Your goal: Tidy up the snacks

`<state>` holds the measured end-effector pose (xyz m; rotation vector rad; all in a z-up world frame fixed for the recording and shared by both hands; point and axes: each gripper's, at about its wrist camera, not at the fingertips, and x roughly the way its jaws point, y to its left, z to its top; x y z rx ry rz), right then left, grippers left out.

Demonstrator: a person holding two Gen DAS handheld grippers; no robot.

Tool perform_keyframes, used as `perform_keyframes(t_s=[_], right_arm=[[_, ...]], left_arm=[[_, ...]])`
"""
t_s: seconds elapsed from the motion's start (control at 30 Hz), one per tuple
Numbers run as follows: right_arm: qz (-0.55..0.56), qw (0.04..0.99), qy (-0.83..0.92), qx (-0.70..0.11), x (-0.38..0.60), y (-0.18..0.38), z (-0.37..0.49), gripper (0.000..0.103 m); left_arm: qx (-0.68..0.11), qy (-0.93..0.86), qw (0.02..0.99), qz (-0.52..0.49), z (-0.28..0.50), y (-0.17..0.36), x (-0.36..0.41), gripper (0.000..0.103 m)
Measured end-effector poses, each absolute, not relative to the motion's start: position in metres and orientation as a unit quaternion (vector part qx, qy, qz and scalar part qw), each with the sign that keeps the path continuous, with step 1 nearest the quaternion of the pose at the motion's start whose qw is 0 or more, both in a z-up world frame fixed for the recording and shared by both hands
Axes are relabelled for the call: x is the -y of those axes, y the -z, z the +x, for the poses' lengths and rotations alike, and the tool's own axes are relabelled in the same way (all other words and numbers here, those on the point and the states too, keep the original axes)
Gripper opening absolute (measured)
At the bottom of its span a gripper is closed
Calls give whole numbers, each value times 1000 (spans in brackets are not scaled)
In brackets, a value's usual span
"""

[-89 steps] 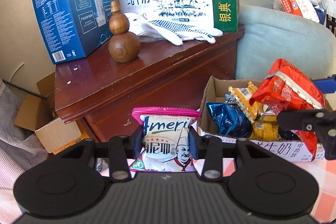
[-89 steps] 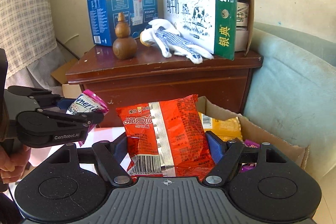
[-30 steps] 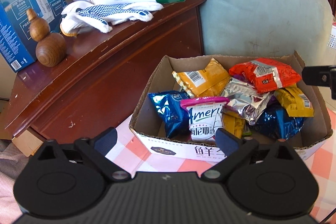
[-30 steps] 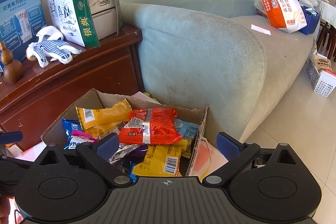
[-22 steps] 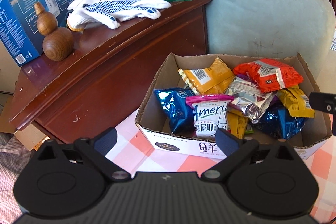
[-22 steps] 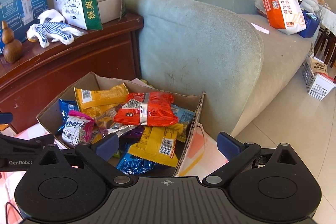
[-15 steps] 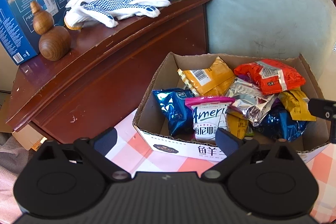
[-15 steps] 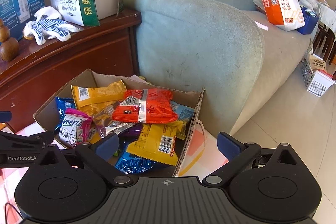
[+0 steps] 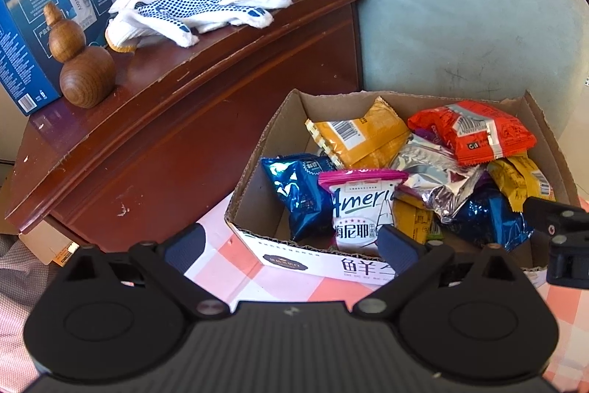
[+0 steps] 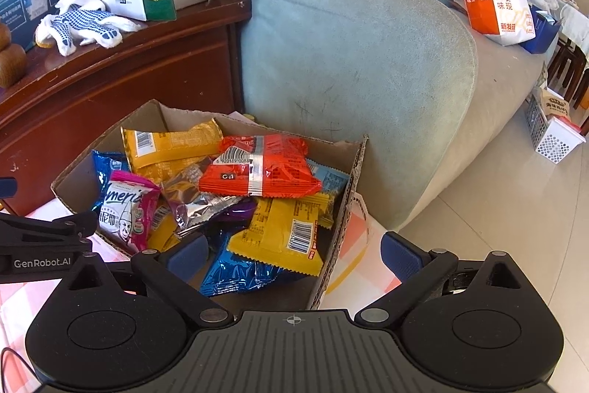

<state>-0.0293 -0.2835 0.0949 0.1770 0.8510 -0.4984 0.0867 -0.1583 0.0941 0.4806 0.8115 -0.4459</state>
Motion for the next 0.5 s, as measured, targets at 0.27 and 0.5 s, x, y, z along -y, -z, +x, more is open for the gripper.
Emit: perform_keyframes(t_s=[0.27, 0.5], right_arm=[[79, 873, 237, -418, 276, -89, -24, 101], [77, 873, 235, -421, 273, -87, -23, 101]], left_arm=[[-388, 211, 866, 234, 85, -93, 161, 100], [-391, 215, 864, 233, 85, -92, 163, 100]])
